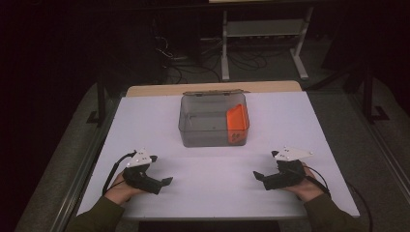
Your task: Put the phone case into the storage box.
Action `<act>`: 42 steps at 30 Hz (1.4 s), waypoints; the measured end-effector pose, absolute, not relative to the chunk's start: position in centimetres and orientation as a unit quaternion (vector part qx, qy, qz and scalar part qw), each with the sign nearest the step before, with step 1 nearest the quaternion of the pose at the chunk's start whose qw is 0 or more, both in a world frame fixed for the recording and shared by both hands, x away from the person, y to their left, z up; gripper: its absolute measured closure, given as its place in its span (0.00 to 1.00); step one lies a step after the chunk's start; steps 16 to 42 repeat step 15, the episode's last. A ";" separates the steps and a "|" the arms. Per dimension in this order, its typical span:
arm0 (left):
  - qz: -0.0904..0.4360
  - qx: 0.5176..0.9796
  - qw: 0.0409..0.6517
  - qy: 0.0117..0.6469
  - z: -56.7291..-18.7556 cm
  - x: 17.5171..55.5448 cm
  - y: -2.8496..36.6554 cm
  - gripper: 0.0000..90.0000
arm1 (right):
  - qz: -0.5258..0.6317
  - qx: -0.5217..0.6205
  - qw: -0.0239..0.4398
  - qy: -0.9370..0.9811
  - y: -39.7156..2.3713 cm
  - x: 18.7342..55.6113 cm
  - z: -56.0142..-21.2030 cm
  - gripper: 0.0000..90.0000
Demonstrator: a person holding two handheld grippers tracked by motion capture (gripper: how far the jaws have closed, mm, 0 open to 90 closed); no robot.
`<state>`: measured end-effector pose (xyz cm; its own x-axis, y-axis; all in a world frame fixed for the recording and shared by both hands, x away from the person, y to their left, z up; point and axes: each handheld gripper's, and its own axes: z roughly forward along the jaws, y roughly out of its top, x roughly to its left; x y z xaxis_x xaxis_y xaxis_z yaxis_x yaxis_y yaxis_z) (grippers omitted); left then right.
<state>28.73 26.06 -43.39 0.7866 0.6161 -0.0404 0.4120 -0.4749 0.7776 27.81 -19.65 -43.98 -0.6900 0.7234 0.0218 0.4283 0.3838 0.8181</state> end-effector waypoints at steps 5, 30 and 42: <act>0.122 0.852 0.412 0.299 -43.5 28.8 26.0 0.00 | 0.431 0.351 0.172 0.813 -19.6 27.4 -44.1 0.01; 0.121 0.858 0.400 0.298 -43.8 28.9 25.8 0.00 | 0.414 0.352 0.173 0.821 -19.5 27.3 -44.6 0.01; 0.121 0.858 0.400 0.298 -43.8 28.9 25.8 0.00 | 0.414 0.352 0.173 0.821 -19.5 27.3 -44.6 0.01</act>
